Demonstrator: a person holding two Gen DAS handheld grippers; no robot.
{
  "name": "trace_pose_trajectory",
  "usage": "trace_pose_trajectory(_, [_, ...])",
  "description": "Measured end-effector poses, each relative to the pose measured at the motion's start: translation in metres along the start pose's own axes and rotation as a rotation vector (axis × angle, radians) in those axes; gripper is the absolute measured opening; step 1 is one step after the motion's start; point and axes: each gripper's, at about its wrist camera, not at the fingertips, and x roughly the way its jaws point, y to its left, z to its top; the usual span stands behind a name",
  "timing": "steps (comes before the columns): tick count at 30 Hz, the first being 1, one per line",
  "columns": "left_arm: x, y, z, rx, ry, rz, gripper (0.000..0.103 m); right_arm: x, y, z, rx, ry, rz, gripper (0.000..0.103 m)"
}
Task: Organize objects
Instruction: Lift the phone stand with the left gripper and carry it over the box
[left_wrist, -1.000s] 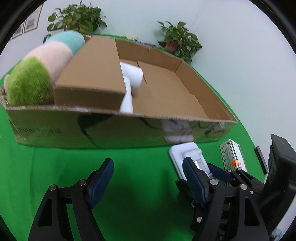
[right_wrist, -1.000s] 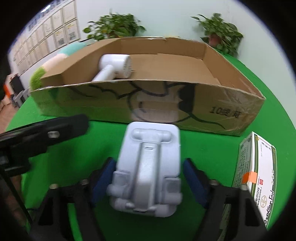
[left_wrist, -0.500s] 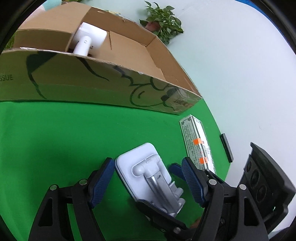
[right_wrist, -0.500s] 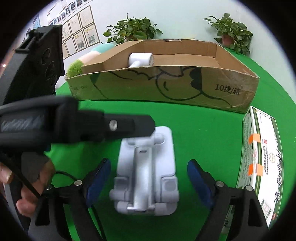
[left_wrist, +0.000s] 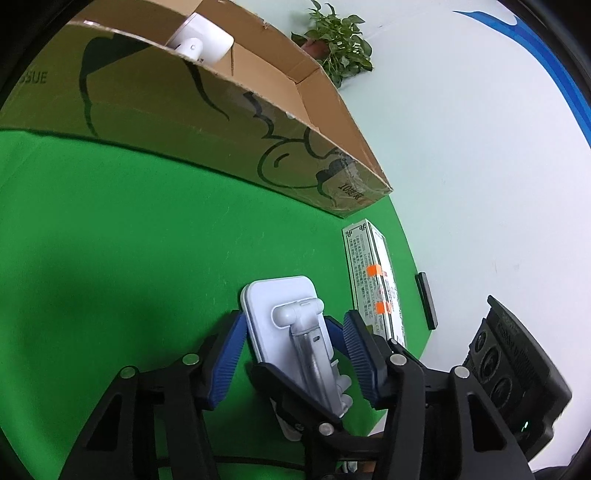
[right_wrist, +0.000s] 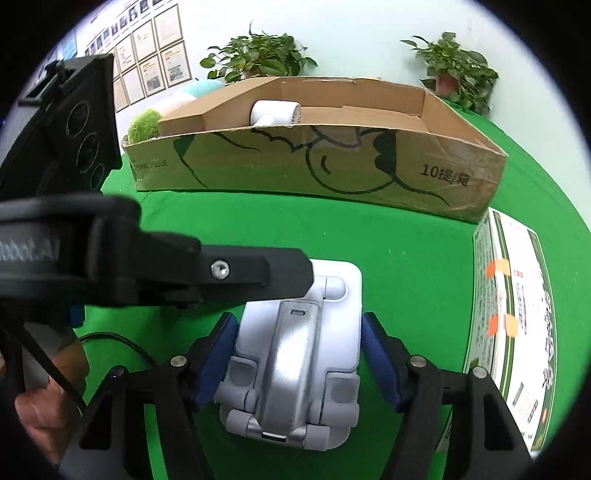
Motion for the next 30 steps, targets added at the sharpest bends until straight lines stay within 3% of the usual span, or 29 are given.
trace_pose_trajectory(5, [0.005, 0.001, -0.002, -0.017, 0.031, -0.002, 0.034, -0.003, -0.017, 0.005, 0.119, 0.027, 0.123, 0.067])
trace_pose_trajectory(7, [0.005, -0.001, -0.004, -0.015, 0.031, 0.011, 0.034, -0.004, -0.017, 0.005, 0.132, 0.028, 0.138, 0.067])
trace_pose_trajectory(17, [-0.016, -0.034, 0.001, 0.073, -0.028, 0.002, 0.031, -0.024, -0.008, 0.007, 0.114, -0.035, 0.125, 0.067])
trace_pose_trajectory(24, [-0.049, -0.07, 0.028, 0.178, -0.074, 0.006, 0.031, -0.049, -0.002, 0.045, 0.065, -0.142, 0.105, 0.066])
trace_pose_trajectory(30, [-0.069, -0.1, 0.075, 0.24, -0.115, 0.009, 0.031, -0.06, -0.004, 0.084, 0.027, -0.188, 0.092, 0.066])
